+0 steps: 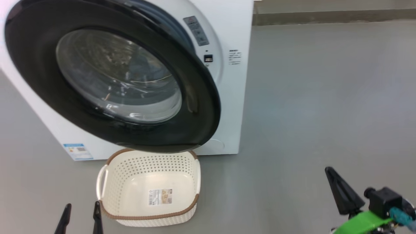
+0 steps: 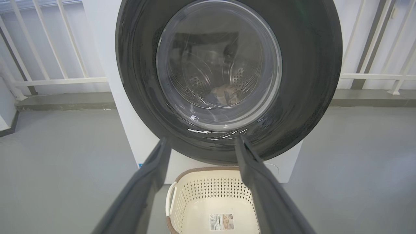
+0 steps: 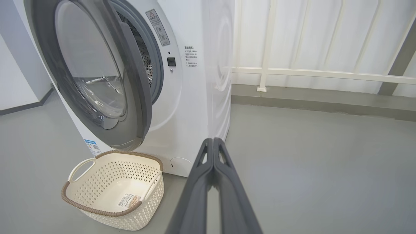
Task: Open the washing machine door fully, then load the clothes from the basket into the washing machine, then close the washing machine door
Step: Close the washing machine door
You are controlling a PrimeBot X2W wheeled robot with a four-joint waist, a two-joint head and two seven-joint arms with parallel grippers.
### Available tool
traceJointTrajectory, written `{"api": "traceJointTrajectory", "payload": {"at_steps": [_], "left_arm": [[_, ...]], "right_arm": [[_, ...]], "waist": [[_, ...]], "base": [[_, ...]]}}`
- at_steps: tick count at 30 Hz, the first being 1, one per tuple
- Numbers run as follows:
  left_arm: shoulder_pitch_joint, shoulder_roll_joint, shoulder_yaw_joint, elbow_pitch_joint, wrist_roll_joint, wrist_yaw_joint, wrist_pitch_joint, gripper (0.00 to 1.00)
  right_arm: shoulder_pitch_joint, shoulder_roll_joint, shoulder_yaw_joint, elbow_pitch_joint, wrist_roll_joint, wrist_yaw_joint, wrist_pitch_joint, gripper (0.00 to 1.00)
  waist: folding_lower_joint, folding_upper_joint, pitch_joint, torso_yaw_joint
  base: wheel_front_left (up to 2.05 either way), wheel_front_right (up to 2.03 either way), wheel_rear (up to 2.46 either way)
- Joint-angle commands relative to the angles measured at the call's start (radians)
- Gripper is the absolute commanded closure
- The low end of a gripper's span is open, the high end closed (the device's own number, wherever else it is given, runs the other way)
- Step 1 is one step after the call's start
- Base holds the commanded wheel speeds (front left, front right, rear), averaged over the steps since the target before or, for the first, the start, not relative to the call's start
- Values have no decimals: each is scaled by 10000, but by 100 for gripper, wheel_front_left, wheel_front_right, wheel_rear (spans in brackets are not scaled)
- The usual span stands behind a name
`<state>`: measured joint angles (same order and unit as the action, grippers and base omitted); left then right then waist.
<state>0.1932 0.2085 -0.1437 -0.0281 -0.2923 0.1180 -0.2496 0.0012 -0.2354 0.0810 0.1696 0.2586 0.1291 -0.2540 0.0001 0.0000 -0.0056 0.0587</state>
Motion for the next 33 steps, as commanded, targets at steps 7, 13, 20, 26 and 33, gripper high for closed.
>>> {"api": "traceJointTrajectory", "payload": {"at_steps": [7,13,20,26,33], "left_arm": [[-822,-320,55,-142,237,-135,-120,0],[-1299,-600,-117,-21,396,-397,-121,0],[-1866,-948,-233,214,622,-756,-121,0],[-1965,-1136,-115,267,797,-923,-121,0],[-2072,-1251,73,176,983,-1037,-122,0]], "right_arm": [[-2355,-408,473,1486,427,16,-78,100],[-3856,-602,782,2554,599,16,-78,100],[-5280,-884,556,3505,687,16,-78,100],[-6438,-995,286,3220,622,16,-78,100],[-7714,-984,565,1725,344,16,-78,100]], "waist": [[-1,0,451,1294],[-1,0,880,2015],[-1,0,1300,2714],[-1,0,1423,2917],[-1,0,1522,2942]], "base": [[0,0,0],[0,0,0],[0,0,0],[0,0,0],[0,0,0]]}}
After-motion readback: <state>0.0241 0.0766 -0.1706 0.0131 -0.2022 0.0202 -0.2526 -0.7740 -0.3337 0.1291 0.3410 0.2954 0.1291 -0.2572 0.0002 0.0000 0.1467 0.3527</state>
